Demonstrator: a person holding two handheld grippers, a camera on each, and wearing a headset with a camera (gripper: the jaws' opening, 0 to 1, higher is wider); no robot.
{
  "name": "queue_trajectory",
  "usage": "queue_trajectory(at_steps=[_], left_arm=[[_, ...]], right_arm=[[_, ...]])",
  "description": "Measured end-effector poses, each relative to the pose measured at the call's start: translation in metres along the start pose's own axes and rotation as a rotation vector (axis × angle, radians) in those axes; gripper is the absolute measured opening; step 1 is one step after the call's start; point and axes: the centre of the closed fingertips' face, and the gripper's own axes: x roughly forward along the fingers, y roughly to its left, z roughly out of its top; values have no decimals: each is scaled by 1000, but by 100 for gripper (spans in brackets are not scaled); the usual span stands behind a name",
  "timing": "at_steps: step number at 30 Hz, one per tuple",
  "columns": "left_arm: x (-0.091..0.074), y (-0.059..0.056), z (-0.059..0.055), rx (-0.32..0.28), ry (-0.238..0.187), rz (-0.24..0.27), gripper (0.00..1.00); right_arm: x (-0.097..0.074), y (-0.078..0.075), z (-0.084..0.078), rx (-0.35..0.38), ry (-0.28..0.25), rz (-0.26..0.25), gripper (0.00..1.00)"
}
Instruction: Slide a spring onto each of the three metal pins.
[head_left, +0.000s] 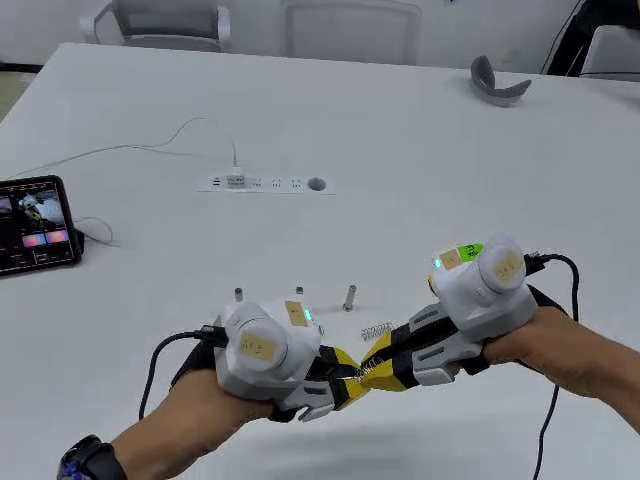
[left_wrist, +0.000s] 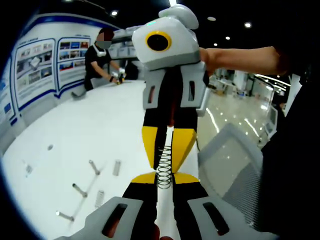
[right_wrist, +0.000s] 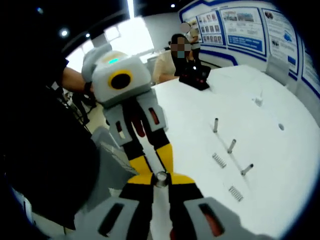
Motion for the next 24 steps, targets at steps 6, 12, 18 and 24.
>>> queue_trajectory(at_steps=[6,12,18,24], left_arm=[[-5,4,-10,-43,-18,48,12],[-17,17,-23,-153,-40,118,22],[-28,29,-35,-221,-46,173,25],[-43,45,-41,-256,-57,247,27]], right_arm=[[10,-1,1,-13,-2,-5,12],[17,-9,1,-5,-11,-39,12],[18,-12,7,8,-35,-34,12],[22,-18,5,14,-24,-40,12]])
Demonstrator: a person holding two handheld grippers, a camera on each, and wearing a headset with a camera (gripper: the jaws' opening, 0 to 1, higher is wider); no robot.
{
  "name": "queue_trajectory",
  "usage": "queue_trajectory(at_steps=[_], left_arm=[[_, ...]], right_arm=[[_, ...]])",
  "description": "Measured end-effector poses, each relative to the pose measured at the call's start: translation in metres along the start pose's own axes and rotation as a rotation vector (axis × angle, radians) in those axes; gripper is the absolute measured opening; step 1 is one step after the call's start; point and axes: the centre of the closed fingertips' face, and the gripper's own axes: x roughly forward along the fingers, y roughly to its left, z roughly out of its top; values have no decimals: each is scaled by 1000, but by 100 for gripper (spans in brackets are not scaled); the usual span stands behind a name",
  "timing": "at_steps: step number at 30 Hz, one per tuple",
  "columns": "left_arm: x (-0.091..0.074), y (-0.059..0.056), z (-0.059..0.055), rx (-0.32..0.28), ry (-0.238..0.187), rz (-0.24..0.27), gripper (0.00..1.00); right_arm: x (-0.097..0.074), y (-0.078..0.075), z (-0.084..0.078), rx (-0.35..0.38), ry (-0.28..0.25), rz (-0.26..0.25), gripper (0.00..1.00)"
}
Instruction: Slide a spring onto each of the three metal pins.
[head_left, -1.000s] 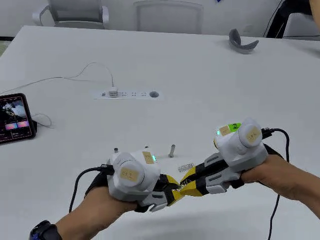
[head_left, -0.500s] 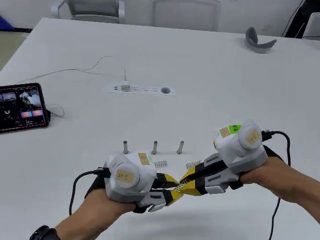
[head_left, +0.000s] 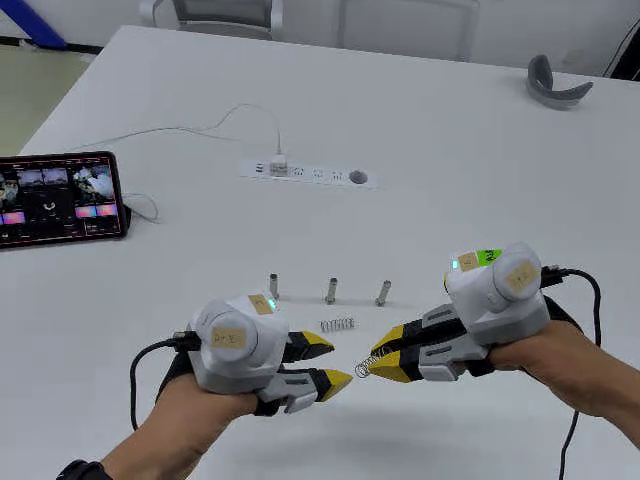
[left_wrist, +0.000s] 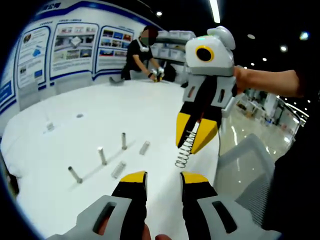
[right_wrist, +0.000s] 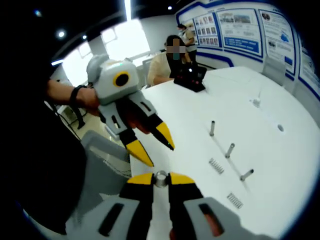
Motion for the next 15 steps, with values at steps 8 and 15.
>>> queue_trajectory(at_steps=[8,15], left_arm=[[-18,27,-9,-35,-2,102,31],[-35,46,-18,-70,-1,180,39]], right_arm=[[16,-11,-6,-55,62,-20,12],[31,-18,2,-90,84,-19,12]])
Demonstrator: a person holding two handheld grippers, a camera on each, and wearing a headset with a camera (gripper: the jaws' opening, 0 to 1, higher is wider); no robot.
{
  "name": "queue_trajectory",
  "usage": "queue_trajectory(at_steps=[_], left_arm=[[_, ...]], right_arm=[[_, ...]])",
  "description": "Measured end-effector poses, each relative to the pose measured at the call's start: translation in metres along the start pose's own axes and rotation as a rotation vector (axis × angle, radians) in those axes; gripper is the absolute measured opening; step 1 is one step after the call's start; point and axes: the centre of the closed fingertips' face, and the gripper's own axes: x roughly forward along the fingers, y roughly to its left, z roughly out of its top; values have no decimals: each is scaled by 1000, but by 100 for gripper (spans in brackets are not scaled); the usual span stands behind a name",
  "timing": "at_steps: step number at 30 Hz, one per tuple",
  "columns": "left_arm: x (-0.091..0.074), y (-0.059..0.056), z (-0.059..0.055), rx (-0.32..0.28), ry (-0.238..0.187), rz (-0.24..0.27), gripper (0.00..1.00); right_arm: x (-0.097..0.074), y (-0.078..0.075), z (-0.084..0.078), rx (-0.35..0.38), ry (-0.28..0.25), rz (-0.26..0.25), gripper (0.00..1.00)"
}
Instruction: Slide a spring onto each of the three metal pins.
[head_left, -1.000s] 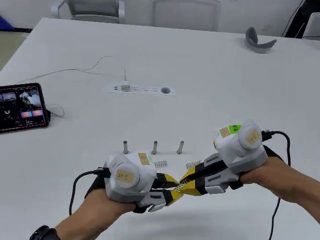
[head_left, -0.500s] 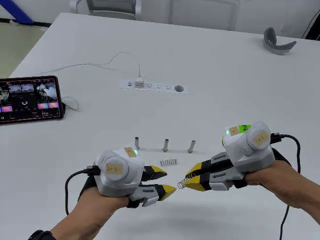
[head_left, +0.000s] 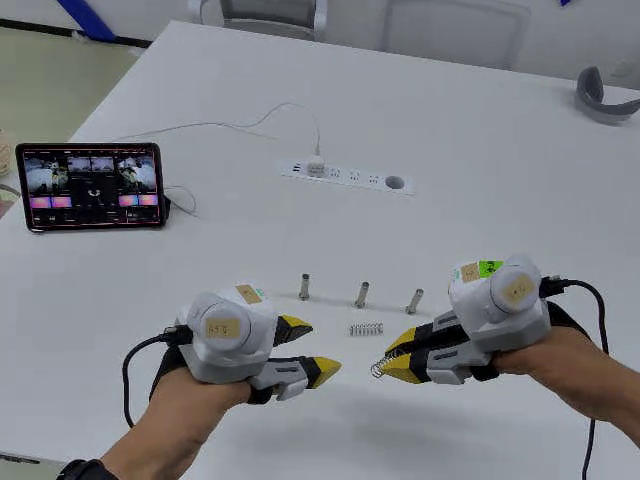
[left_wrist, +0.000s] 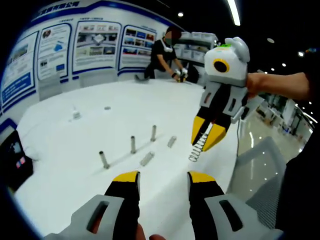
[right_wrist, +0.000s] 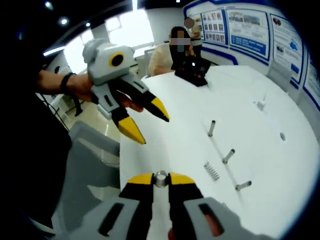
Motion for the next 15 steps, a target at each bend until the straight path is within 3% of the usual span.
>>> queue_trajectory(at_steps=[8,15], left_arm=[[-16,28,-8,-33,0,77,45],[-23,40,-10,-63,-16,102,52]], right_arm=[[14,-19,7,-12,36,-29,12],[23,-31,12,-43,57,-35,12]])
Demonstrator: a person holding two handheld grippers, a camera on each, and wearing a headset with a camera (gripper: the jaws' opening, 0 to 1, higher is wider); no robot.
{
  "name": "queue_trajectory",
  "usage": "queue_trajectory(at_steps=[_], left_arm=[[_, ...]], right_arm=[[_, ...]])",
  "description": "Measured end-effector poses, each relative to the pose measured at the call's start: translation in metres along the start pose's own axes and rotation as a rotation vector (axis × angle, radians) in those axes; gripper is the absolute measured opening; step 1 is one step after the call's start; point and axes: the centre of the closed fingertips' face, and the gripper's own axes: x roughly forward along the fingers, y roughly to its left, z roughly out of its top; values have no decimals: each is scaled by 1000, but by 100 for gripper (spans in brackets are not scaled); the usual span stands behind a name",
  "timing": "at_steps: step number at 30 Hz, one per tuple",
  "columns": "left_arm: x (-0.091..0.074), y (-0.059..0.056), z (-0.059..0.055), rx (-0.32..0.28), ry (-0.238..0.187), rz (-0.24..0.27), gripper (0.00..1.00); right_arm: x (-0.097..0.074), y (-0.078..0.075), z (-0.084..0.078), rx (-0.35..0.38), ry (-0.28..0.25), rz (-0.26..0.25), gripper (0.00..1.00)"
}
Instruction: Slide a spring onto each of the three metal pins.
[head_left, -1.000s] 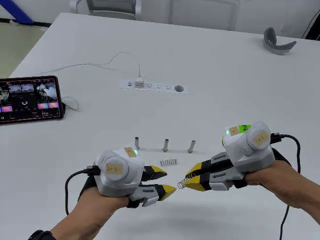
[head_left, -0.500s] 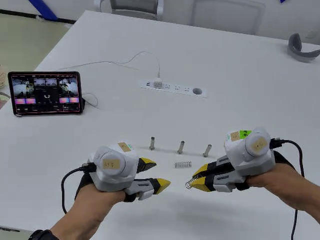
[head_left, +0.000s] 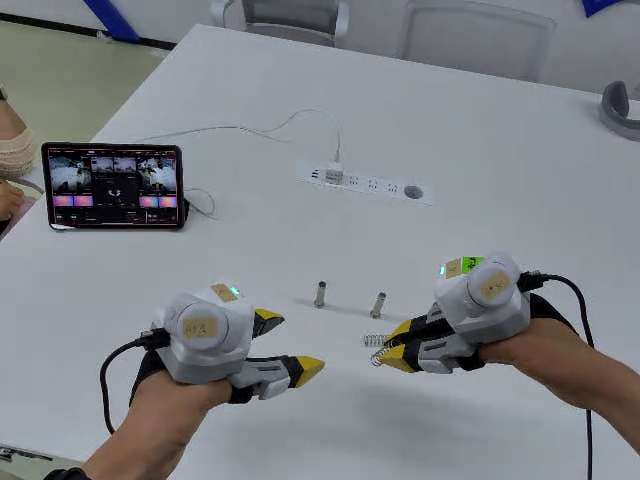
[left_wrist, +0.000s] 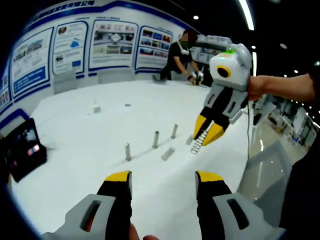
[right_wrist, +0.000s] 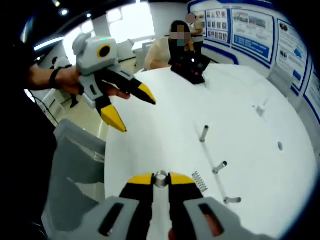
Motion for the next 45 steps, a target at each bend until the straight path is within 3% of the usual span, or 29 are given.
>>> queue_trajectory(at_steps=[10,17,45], left_arm=[[-4,12,-10,-18,12,30,63],[-4,20,-17,-40,25,49,70],[-9,36,-33,-76,55,70,78]], right_arm=[[12,-25,6,-39,35,-6,12],[19,-40,19,-59,40,-12,12],[61,-87,60,-86,25,-24,12]])
